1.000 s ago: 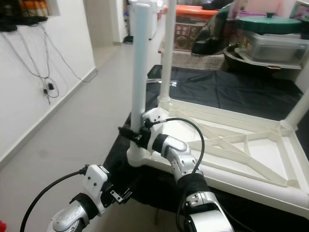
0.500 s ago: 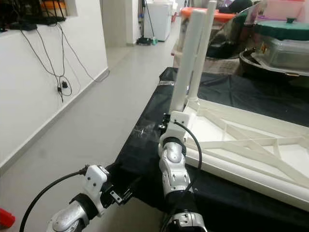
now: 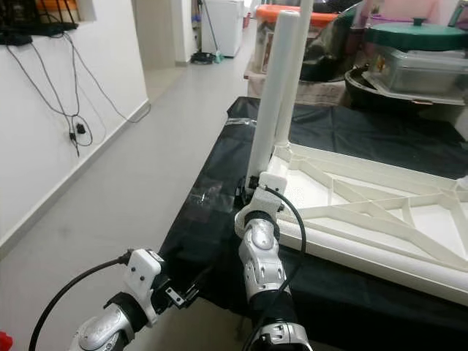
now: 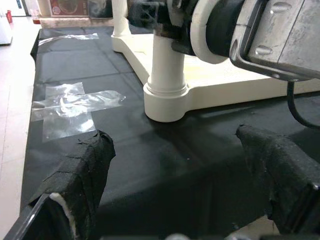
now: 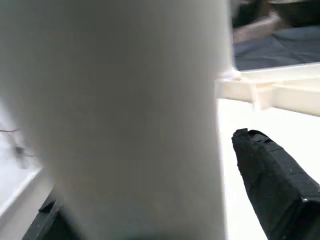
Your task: Building children table
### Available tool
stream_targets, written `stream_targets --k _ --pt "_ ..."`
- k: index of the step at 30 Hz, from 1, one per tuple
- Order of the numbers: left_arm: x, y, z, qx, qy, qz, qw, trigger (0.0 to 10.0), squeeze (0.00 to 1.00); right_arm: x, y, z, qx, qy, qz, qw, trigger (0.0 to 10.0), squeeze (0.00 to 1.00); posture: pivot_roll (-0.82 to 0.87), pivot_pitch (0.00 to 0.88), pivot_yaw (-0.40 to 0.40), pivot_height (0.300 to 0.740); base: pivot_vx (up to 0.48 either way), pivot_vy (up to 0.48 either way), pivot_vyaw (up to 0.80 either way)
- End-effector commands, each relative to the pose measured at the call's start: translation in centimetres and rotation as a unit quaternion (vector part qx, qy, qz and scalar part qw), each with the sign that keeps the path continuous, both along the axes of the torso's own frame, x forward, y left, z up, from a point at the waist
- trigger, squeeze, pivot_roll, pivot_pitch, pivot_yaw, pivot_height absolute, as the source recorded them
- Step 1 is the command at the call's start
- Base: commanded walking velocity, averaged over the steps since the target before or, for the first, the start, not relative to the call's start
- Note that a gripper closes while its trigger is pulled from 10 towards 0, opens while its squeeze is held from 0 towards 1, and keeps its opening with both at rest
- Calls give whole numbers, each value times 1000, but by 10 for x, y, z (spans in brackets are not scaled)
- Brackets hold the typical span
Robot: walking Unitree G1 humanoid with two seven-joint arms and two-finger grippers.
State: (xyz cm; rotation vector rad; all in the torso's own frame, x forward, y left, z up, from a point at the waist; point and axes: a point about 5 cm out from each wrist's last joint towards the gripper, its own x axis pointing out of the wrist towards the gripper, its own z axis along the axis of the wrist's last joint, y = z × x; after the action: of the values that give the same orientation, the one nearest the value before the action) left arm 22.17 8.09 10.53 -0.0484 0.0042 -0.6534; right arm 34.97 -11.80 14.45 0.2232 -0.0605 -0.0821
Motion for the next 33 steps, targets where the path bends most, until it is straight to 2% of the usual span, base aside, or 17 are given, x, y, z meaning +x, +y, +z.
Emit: stream_targets --k 1,6,7,8,9,12,13,15,17,19,21,23,26,28,29,30,33 --pt "0 2 -4 2 11 1 1000 10000 0 4 9 10 17 -25 30 999 10000 0 42 0 -23 740 0 0 0" --pt "0 2 -3 4 11 1 1000 10000 0 9 7 20 27 -51 133 989 10000 0 45 0 -27 740 0 0 0" --pt "1 1 -3 4 10 2 1000 10000 0 9 7 23 13 -58 227 972 10000 0 42 0 -29 740 0 0 0" --pt "1 1 -3 4 10 2 1000 10000 0 9 7 23 13 -58 227 972 10000 0 42 0 -29 740 0 0 0" --pt "1 1 -3 4 10 2 1000 10000 0 6 7 25 -3 -59 322 945 10000 0 43 0 -29 740 0 0 0" --pt "1 1 -3 4 10 2 1000 10000 0 3 7 26 -13 -58 383 922 10000 0 43 0 -29 740 0 0 0" --pt "1 0 -3 3 10 1 1000 10000 0 -2 7 26 -20 -50 441 896 10000 0 45 0 -31 740 0 0 0" --pt "1 0 -3 3 10 1 1000 10000 0 -2 7 26 -20 -50 441 896 10000 0 45 0 -31 740 0 0 0" --pt "2 0 -3 3 9 2 1000 10000 0 -12 10 24 -45 -30 542 839 10000 0 49 0 -36 740 0 0 0" --pt "2 0 -3 3 9 2 1000 10000 0 -12 10 24 -45 -30 542 839 10000 0 49 0 -36 740 0 0 0" --pt "1 0 -3 4 8 3 1000 10000 0 -22 19 24 -48 -20 629 775 10000 0 57 0 -37 740 0 0 0" --pt "1 0 -3 4 8 3 1000 10000 0 -22 19 24 -48 -20 629 775 10000 0 57 0 -37 740 0 0 0" --pt "1 0 -3 4 7 4 1000 10000 0 -24 26 27 -38 -22 671 740 10000 0 59 0 -41 740 0 0 0" --pt "1 0 -3 4 7 4 1000 10000 0 -24 26 27 -38 -22 671 740 10000 0 59 0 -41 740 0 0 0" --pt "1 0 -3 4 7 4 1000 10000 0 -23 29 29 -34 -26 684 728 10000 0 58 0 -40 740 0 0 0" --pt "1 0 -3 4 7 4 1000 10000 0 -19 31 30 -38 -28 683 729 0 0 59 0 -41 740 0 0 0" --pt "1 0 -3 4 7 4 1000 10000 0 -13 32 31 -52 -30 667 743 0 0 61 0 -43 740 0 0 0"
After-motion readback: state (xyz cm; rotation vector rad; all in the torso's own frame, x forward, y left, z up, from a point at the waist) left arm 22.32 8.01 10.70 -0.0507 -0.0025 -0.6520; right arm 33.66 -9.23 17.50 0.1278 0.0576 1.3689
